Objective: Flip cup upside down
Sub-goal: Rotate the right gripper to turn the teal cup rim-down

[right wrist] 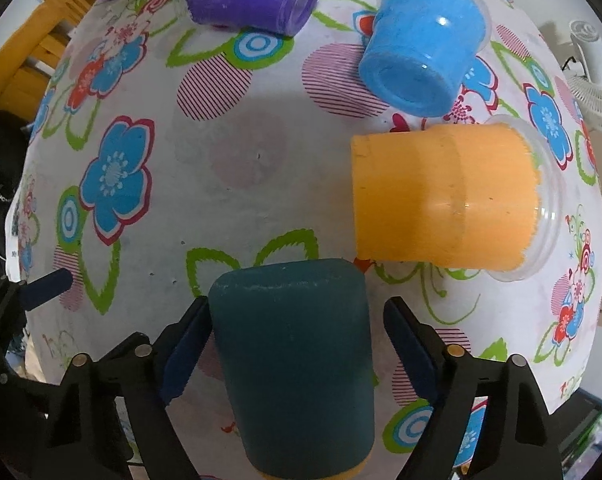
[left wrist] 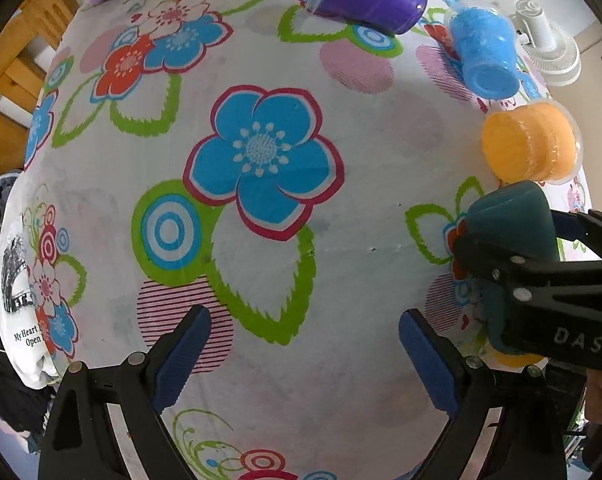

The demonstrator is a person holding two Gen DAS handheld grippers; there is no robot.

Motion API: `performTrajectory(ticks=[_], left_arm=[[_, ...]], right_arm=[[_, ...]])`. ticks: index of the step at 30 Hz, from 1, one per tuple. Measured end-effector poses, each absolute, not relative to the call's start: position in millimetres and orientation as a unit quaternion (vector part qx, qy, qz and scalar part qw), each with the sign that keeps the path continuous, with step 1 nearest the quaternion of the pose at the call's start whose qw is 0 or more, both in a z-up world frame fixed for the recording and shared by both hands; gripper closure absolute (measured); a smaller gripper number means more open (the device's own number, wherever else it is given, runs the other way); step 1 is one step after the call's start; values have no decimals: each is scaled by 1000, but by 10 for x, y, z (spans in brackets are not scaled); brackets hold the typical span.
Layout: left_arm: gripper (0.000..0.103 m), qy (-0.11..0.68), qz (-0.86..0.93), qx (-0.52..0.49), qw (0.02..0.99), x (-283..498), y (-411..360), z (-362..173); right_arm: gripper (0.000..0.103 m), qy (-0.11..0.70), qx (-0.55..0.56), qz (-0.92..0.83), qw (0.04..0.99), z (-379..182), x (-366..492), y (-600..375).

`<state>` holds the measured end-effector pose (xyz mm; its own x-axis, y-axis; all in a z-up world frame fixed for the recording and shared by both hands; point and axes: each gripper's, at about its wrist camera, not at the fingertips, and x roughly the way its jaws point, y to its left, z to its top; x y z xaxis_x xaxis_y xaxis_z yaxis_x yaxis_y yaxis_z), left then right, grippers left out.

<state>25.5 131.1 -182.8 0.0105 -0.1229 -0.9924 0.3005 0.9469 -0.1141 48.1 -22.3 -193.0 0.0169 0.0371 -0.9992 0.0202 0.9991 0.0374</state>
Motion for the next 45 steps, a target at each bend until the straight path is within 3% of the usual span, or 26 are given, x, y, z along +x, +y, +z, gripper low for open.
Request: performTrajectory(ticks=[8,10,18,45], left_arm=[[5,687,-147,65,708,297,1354,-1860],[5,686,-146,64,710,292,1344,-1853],[5,686,-146,56,710,265,1298,-1806],[5,604,-147,56,781,-58,1302,-817]], right_arm=[[25,702,4,2,712,-2044,462,-228],[33,694,-6,-1,720,-2028,457,-206],[34,682,-9,10,731,-1955,416,-93],[34,543,-17,39,839,-791,1,-4]])
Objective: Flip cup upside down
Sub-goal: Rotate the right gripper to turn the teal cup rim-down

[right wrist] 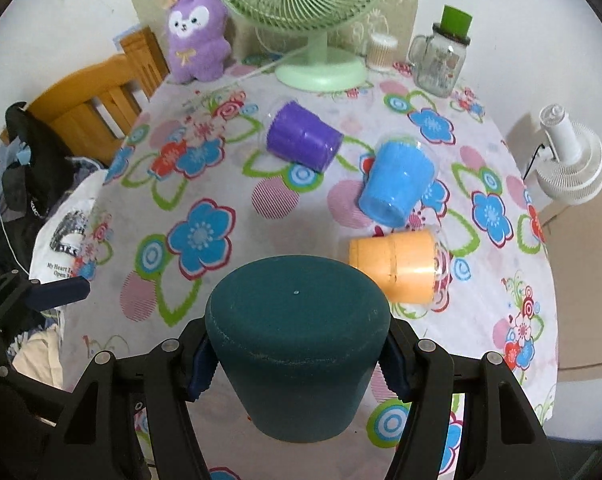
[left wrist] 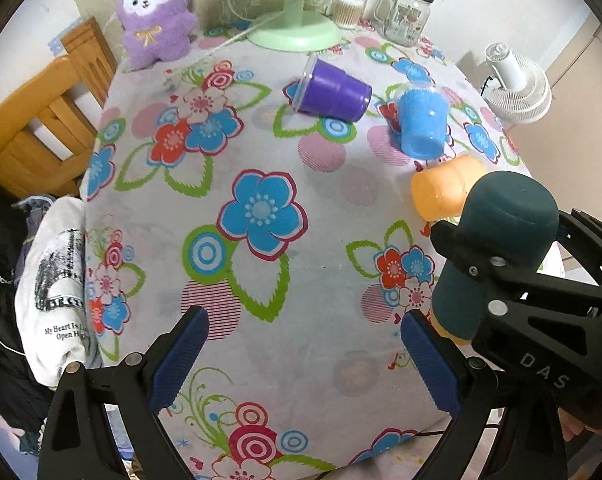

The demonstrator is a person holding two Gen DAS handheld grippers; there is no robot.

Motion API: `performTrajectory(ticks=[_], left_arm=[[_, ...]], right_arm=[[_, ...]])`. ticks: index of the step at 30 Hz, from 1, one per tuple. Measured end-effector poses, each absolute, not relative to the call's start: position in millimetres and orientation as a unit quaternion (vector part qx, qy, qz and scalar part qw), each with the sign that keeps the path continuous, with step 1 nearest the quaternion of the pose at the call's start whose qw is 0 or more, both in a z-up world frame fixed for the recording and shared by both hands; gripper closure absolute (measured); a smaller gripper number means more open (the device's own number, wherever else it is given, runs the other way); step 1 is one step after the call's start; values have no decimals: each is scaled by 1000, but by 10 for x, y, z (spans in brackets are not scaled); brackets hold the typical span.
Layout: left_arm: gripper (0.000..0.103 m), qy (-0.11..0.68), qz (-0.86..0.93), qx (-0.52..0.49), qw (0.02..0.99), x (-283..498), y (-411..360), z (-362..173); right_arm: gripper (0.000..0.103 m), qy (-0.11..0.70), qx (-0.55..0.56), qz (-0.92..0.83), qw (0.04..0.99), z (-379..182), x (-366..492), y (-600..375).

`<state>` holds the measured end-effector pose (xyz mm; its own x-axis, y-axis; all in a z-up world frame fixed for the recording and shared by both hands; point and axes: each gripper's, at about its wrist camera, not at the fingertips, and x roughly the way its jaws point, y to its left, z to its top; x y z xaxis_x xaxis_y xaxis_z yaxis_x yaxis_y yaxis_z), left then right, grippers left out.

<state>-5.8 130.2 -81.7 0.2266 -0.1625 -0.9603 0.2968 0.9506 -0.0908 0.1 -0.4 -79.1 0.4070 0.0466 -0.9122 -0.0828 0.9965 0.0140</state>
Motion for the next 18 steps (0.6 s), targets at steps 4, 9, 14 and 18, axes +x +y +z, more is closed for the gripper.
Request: performTrajectory(ticks=[4,9,14,18], left_arm=[[5,596,-140,58,788,-110,1305,-740],[5,579,-124,51,804,-109,1321,-703],[5,565,-106,55,816,-133,1300,-771],[5,566,-94,58,817,-192,1276,-912]], right_arm=[[34,521,-7,44,853,-714,-14,-28],[34,478,-8,52,877,-693,-27,-72],[34,442,1,71,894,-779,-81,-164],[34,420,0,80,904,-860,-141,-219]])
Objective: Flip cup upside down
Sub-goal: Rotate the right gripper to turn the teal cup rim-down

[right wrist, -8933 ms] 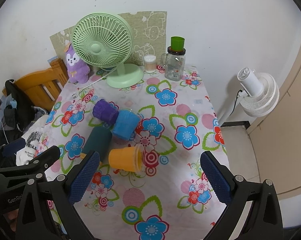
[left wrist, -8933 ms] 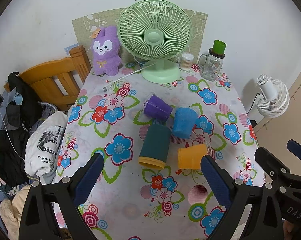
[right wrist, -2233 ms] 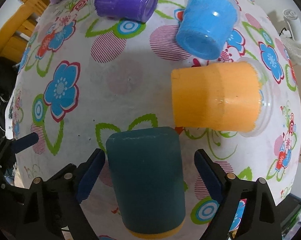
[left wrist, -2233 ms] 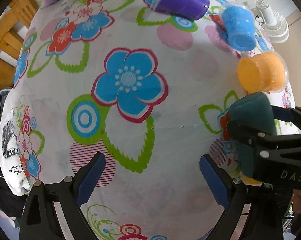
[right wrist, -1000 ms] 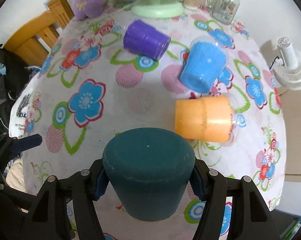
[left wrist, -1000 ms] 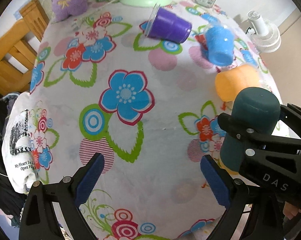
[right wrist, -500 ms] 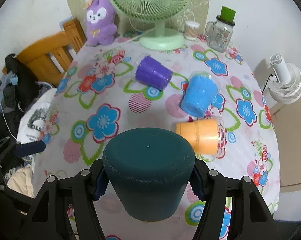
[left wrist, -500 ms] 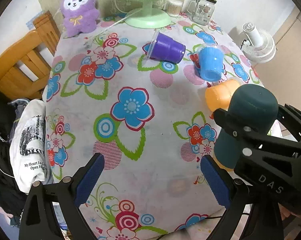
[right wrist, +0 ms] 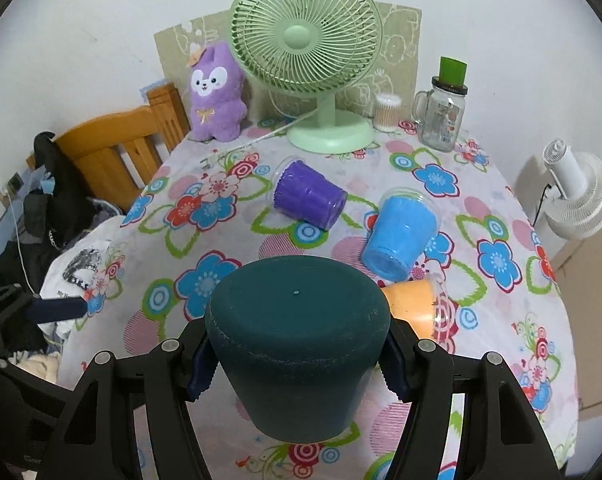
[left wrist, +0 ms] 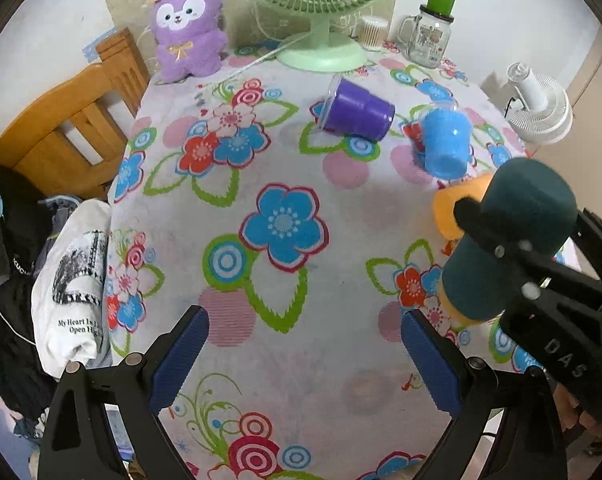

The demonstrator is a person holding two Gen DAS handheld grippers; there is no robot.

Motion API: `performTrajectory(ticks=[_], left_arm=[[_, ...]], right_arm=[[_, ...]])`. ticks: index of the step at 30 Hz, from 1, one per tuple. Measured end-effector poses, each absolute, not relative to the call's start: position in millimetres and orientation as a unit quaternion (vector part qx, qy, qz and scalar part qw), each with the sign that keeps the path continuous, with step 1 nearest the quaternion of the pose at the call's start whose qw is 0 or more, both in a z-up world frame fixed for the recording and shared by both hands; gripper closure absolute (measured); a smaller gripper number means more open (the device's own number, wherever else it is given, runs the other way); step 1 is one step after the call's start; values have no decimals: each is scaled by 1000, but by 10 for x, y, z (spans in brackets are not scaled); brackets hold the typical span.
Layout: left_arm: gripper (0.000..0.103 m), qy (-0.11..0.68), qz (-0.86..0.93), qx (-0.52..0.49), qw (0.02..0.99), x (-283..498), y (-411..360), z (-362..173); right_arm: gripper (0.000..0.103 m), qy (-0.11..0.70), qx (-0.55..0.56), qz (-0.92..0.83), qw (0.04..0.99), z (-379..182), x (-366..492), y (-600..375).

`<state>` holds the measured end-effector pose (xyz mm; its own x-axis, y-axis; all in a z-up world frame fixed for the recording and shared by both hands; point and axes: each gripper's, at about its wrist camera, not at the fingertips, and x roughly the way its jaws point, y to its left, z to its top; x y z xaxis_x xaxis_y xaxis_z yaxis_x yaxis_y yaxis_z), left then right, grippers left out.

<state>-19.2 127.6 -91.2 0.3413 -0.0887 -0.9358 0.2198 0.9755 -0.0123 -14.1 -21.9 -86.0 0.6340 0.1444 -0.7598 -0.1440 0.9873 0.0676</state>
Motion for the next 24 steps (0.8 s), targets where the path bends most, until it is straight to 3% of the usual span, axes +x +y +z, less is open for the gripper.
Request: performTrajectory(ticks=[9,24], left_arm=[[5,560,-74,42,824,-343,1275,-1204],[5,547,-58,38,834,-451,1215,-1477]], right_arm=[[34,360,13,110,926,-1074,-336,-309],[34,334,17,114,936,-1456,-392,-344]])
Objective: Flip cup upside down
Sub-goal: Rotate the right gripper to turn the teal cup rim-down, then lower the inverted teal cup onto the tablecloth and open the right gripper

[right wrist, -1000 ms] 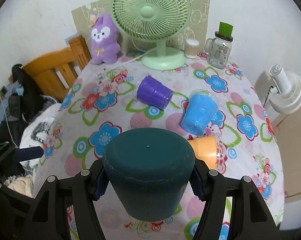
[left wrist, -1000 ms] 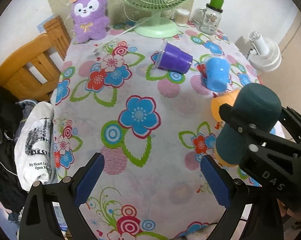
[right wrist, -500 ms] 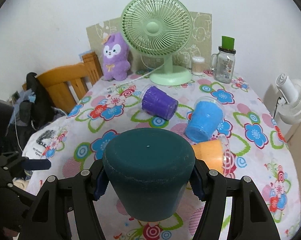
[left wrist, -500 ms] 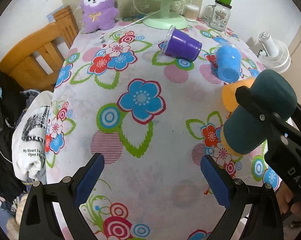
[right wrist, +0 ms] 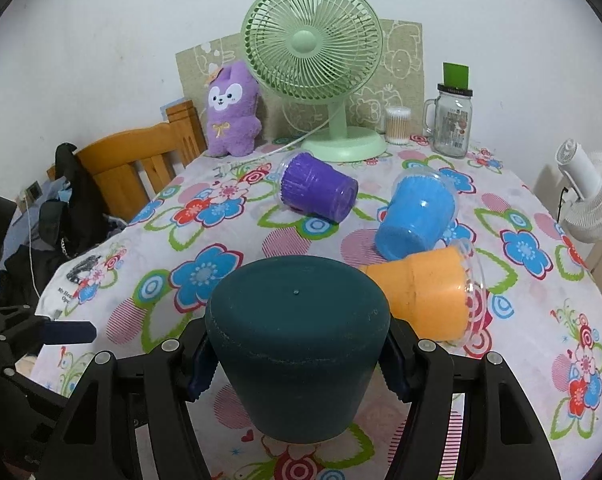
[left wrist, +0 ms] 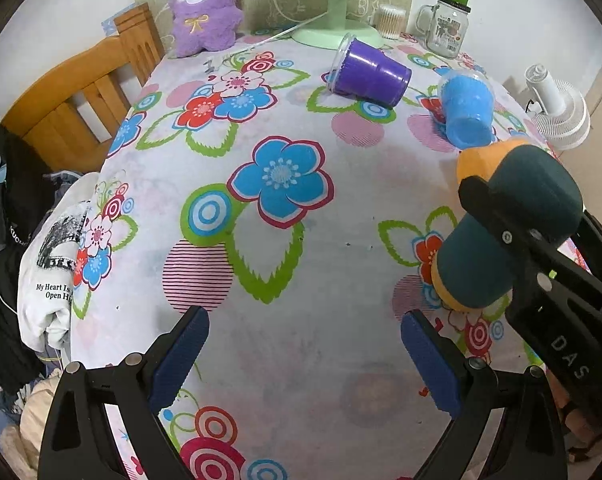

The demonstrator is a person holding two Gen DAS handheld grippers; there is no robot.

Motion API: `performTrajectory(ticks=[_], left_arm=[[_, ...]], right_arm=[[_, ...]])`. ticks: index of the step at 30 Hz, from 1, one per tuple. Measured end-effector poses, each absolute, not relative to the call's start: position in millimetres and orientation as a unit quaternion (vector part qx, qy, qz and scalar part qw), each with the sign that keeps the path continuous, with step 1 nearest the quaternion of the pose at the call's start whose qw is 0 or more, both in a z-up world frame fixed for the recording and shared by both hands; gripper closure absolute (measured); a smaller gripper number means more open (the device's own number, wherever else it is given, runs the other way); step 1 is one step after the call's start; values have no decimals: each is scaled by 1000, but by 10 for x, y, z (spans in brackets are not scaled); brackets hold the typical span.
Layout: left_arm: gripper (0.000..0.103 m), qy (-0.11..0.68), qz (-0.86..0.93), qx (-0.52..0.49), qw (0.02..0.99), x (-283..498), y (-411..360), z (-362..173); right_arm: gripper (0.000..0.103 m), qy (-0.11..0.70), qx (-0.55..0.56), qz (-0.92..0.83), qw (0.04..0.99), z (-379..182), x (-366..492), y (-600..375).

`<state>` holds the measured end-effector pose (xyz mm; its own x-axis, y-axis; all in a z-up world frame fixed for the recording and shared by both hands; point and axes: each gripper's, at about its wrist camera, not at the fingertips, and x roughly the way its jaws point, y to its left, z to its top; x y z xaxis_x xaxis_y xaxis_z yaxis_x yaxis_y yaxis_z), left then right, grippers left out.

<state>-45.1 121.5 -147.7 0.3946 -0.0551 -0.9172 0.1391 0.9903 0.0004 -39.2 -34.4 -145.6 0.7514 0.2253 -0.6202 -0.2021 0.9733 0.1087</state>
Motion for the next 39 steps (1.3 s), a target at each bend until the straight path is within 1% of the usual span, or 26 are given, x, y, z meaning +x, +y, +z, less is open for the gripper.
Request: performTrajectory(ticks=[16,26,28,29,30,31,33,35,39], left_arm=[[5,555,-55,38,829,-497,1224,-1549],[5,567,-61,39,821,-585,1231,-1541],[5,570,-64,42,818,-601,1220,-1542],[5,571,-64,42,817,-607,1216,-1544],[5,573,-66,41,816,-610,1216,-1545],[5,576,-68,39,814,-611,1217,-1546],[5,582,-70,35,809,-608,1219,-1540],[5,590,-74,33,804,-604,1216,-1510],[5,602,-91,34,793,-572,1213,-1331]], right_arm=[[34,302,1,109,947,-1516,-515,-284],[34,311,-2,108,944,-1501,-588,-250],[32,310,1,112,944,-1497,-602,-241],[31,309,3,114,944,-1491,-611,-239],[24,308,5,115,944,-1475,-620,-235],[14,305,6,115,945,-1450,-634,-232],[2,299,4,107,948,-1398,-655,-227],[2,304,2,103,947,-1331,-656,-226],[2,338,11,87,937,-1109,-616,-262]])
